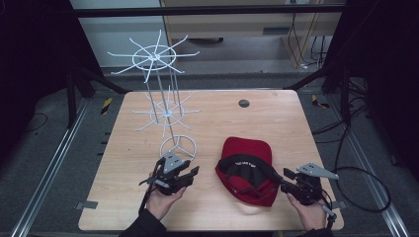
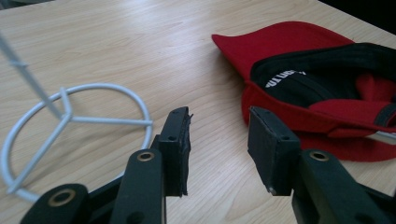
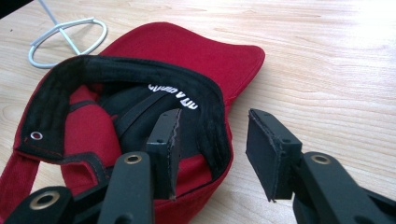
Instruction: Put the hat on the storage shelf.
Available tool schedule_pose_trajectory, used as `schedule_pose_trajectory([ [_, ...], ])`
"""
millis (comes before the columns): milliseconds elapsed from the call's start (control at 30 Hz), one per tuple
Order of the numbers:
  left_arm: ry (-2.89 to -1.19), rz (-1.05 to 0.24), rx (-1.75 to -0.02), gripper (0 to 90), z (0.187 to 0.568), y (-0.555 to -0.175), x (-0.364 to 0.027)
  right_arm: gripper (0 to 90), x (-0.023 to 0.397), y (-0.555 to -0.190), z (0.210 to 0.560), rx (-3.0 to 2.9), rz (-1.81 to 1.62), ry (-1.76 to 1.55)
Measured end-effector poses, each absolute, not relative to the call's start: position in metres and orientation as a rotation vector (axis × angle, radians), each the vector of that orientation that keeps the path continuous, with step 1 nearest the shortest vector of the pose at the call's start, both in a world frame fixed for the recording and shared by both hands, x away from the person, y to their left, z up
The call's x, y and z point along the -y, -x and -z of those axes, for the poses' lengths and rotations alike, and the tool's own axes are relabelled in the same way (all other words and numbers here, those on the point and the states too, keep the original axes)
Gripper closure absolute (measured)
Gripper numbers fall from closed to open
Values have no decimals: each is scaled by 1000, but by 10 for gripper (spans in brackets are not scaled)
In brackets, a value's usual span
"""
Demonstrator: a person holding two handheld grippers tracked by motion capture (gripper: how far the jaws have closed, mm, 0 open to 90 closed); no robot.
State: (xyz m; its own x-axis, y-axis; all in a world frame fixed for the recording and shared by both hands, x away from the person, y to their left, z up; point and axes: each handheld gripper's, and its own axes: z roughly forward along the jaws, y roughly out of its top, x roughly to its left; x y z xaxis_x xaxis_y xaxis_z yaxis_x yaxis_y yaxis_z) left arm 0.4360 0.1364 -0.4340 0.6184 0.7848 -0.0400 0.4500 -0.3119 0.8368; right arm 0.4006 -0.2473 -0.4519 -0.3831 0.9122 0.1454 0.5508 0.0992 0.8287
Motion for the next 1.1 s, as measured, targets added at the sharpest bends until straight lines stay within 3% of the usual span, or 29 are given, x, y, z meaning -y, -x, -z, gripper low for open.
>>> schedule_pose_trajectory([
  [500,-2042,-429,-962,534,446,-458,-80,534,245,-401,457,-2030,-1173,-1433],
  [800,-2096,-384,-1003,614,460,-467,-69,533,249,-404,464,-2049,-1138,-1492],
  [1000,-2124,-350,-1023,701,467,-467,-72,623,248,-411,469,-2084,-1120,-1510],
  [1100,-2121,-331,-1032,747,471,-468,-72,744,246,-414,470,-2104,-1080,-1512],
])
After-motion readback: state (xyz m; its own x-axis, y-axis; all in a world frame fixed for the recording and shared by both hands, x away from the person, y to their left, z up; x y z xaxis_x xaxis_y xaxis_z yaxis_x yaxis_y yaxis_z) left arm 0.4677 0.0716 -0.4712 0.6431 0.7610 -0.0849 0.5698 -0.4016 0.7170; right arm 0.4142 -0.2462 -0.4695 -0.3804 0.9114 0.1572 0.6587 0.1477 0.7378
